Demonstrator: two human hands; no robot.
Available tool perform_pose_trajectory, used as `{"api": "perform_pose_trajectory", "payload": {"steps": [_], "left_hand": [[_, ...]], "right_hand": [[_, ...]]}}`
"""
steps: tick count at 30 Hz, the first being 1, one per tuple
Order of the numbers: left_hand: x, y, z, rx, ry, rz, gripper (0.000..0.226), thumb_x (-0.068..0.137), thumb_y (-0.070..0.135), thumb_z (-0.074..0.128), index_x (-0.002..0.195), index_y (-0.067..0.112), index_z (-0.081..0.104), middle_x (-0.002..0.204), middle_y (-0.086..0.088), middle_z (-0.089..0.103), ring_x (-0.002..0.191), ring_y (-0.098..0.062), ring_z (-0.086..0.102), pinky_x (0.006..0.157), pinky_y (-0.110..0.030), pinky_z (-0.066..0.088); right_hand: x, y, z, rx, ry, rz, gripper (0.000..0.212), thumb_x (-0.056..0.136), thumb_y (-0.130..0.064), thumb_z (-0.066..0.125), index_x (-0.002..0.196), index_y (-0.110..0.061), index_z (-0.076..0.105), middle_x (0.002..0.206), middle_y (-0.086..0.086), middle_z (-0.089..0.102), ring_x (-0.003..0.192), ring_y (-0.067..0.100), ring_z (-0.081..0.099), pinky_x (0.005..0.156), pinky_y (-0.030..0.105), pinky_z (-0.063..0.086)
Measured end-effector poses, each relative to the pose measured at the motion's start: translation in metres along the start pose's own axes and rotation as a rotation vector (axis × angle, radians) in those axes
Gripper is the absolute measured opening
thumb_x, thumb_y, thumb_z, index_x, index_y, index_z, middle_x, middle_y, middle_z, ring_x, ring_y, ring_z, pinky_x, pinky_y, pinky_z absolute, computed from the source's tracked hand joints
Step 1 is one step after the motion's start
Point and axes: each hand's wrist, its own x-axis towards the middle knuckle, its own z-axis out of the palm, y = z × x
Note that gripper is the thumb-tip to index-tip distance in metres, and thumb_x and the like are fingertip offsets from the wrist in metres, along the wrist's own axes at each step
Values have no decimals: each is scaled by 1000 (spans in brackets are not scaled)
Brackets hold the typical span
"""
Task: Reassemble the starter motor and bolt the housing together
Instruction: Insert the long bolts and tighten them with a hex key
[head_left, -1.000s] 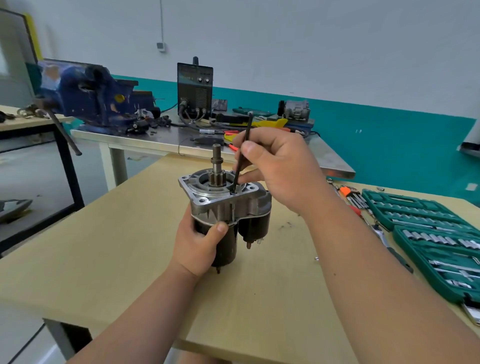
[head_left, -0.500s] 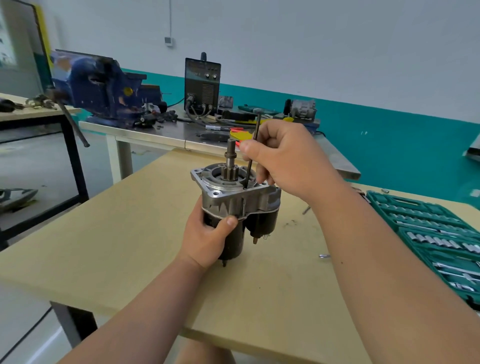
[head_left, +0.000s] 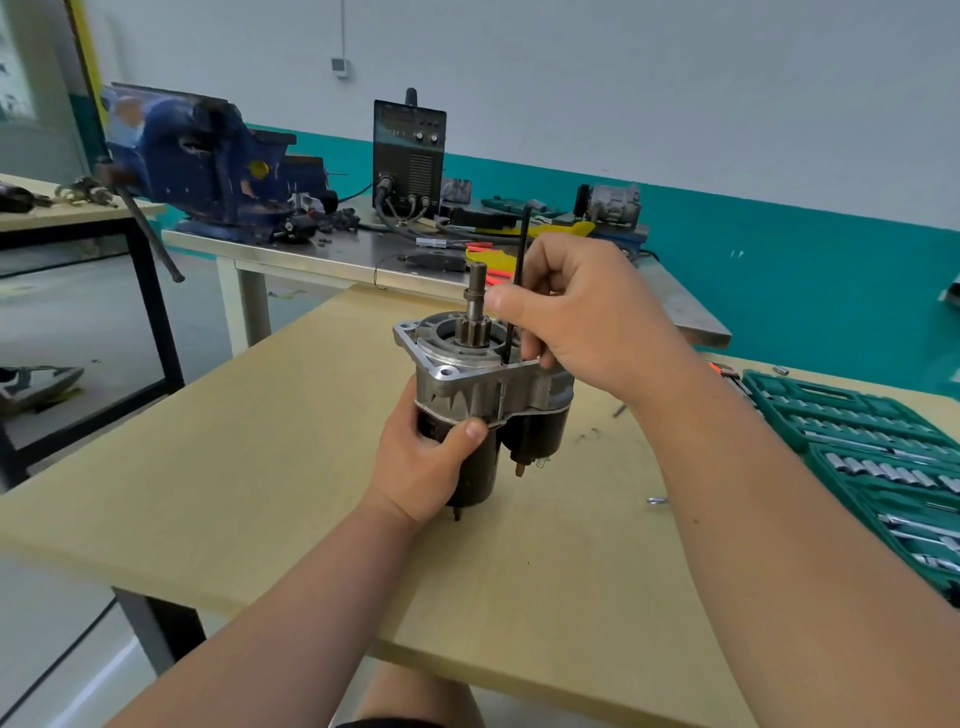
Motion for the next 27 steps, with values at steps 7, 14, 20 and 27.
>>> {"api": "perform_pose_trajectory", "payload": {"steps": [7, 14, 20, 27], "left_hand": [[0, 0, 0, -29, 33, 26, 52, 65, 53, 61, 112, 34, 53, 104, 29, 63, 99, 16, 58, 78, -3, 43], [1, 1, 1, -25, 10, 29, 49, 67, 52, 61, 112, 35, 53, 103, 40, 62, 100, 16, 58, 77, -3, 43], [1, 0, 1, -20, 6, 27, 48, 67, 51, 61, 112, 36, 52, 105, 39, 62, 101, 15, 58, 78, -3, 43], [2, -4, -1, -23, 32, 21, 51, 65, 53, 61, 112, 35, 54, 105, 28, 64, 101, 13, 58, 80, -5, 44]], "right_hand": [[2, -1, -17, 185, -272, 39, 18, 94, -9, 55, 94, -22, 67, 83, 1, 72, 72, 16, 71, 61, 25, 56], [-1, 0, -1, -105, 2, -15, 25, 86, -30, 69, 68, -19, 54, 51, -5, 62, 47, 4, 63, 43, 18, 50], [-3, -2, -5, -47, -81, -3, 6, 90, -28, 63, 86, -23, 62, 65, -10, 66, 55, 6, 65, 48, 21, 53], [3, -7, -22, 107, -318, 35, 14, 93, -7, 56, 92, -18, 66, 80, -3, 74, 74, 14, 72, 61, 20, 56]]}}
